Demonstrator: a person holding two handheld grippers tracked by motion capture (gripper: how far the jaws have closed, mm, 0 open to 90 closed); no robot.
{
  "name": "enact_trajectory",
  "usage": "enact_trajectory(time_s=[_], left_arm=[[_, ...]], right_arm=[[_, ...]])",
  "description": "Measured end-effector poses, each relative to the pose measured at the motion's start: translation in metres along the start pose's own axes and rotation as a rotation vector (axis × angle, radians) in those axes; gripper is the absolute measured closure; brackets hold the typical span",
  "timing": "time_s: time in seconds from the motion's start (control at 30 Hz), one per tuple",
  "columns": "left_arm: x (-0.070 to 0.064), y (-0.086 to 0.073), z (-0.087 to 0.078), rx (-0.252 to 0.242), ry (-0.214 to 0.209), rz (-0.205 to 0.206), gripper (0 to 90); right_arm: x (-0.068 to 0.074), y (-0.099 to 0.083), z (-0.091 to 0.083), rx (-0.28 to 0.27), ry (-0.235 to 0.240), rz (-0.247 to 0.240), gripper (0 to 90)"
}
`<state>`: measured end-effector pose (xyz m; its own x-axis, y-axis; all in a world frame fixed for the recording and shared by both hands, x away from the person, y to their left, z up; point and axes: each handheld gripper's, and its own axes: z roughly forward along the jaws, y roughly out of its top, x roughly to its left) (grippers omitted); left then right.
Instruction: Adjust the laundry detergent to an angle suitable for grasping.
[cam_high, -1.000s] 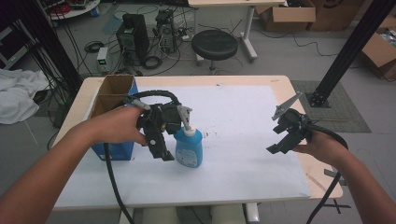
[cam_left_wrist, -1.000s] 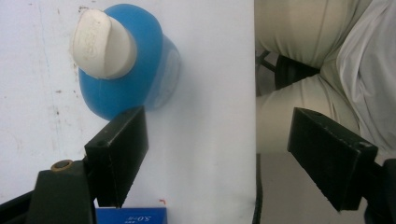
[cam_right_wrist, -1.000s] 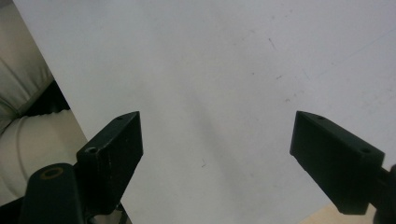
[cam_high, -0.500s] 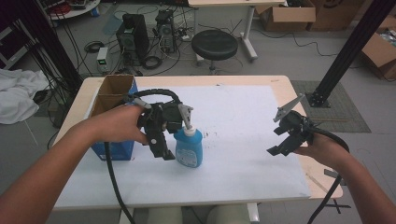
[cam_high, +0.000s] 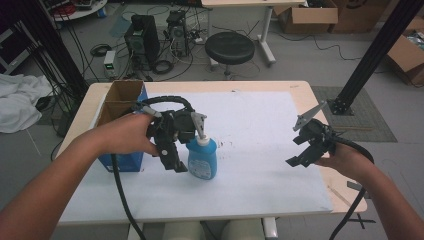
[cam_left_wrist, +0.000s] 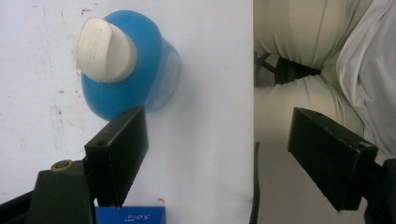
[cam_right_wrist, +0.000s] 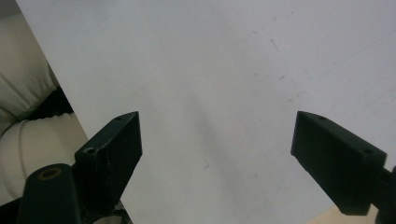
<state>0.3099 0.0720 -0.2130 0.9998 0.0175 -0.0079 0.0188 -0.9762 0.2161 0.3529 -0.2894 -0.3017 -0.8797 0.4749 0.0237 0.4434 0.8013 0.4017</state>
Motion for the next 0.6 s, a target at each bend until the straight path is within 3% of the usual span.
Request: enact_trajectory(time_s=[0.6], left_arm=[[-0.0027,-0.0019,-0.002,-0.003,0.005,0.0,21.1]], right_arm=[[0.0021,0.003,-0.0029,-0.001,-0.001,0.0,16.0]])
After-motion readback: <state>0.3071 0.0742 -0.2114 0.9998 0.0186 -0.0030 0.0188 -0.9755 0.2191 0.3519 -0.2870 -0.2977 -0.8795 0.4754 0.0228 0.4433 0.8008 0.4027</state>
